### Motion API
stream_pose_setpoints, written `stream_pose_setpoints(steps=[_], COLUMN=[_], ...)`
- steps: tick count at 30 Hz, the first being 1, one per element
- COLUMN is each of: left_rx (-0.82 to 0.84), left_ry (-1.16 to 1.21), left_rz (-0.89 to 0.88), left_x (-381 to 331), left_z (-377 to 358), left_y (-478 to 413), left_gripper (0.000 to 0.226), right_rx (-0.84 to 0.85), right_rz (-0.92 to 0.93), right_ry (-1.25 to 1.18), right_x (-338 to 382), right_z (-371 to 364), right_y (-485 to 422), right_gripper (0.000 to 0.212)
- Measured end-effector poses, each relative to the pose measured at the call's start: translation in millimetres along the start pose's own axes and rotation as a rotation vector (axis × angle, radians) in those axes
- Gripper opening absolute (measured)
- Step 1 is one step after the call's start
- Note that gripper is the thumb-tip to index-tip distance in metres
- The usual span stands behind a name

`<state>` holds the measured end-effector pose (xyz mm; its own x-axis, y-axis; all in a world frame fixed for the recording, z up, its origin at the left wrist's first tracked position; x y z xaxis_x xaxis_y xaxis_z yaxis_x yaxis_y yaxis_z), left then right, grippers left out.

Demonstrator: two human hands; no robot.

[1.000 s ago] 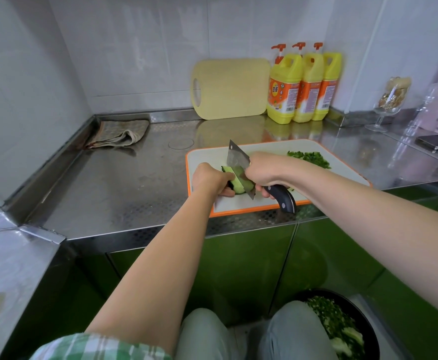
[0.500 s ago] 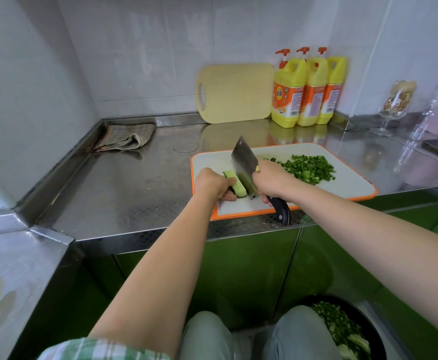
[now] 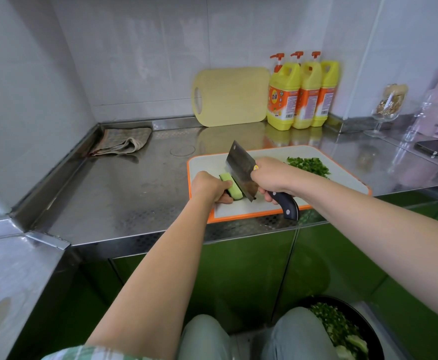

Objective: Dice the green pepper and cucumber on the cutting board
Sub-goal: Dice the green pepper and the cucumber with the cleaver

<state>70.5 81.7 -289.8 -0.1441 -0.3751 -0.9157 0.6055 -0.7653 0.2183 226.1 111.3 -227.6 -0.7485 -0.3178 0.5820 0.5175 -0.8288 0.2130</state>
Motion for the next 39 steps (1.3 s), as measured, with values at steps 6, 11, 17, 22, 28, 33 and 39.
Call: stream_pose_setpoints(steps=[6,11,17,22,28,33,39], left_rx=[0.0,-0.006,-0.011,-0.007,0.002,0.002,-0.007], left_ry=[0.019,0.028,0.023,0.024,0.026,0.022,0.043], left_rz=[0.003,0.002,0.003,0.004,0.006,0.008,0.009], left_x=[-0.7,-1.0,1.5,1.8,2.3,2.1,4.0], left_z=[-0.4,-0.8,-1.2,-1.5,-1.9,-2.7,-2.2], left_y=[0.3,-0.2,-3.6,-4.6,-6.3,-6.8,-10.8], left_gripper=[0.026,0.023,0.026,0.022,0.02,0.02,0.021], right_rx=[0.009,0.004,0.027,0.041,0.067,0.058,-0.048], right_rz=[-0.005,-0.006,-0.007,-0.017,-0.032,0.002,0.107], right_ry=[0.015,0.032,0.058,0.081,0.149,0.239,0.3], right_x=[-0.1,0.3,-1.7,-1.3,6.2,12.8,23.3], right_z=[-1.5,0.8,-3.9,-1.9,-5.2,-9.6,-17.8], right_y=[3.2,1.8,1.8,3.0,0.9,-0.6,-4.4], right_gripper=[0.025,0.028,0.029,0.028,0.018,0.023,0.032])
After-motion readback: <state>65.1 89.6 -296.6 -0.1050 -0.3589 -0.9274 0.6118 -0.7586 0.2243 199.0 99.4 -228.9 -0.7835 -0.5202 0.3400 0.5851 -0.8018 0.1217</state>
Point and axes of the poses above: each hand's wrist, its own y-axis away from the middle knuckle, its own z-axis out of the back of the hand, x = y × z, the point moved 10 cm from there along -y, towards the middle knuckle, and after that the axes turned 6 degrees about y, right-handed, at the moved point
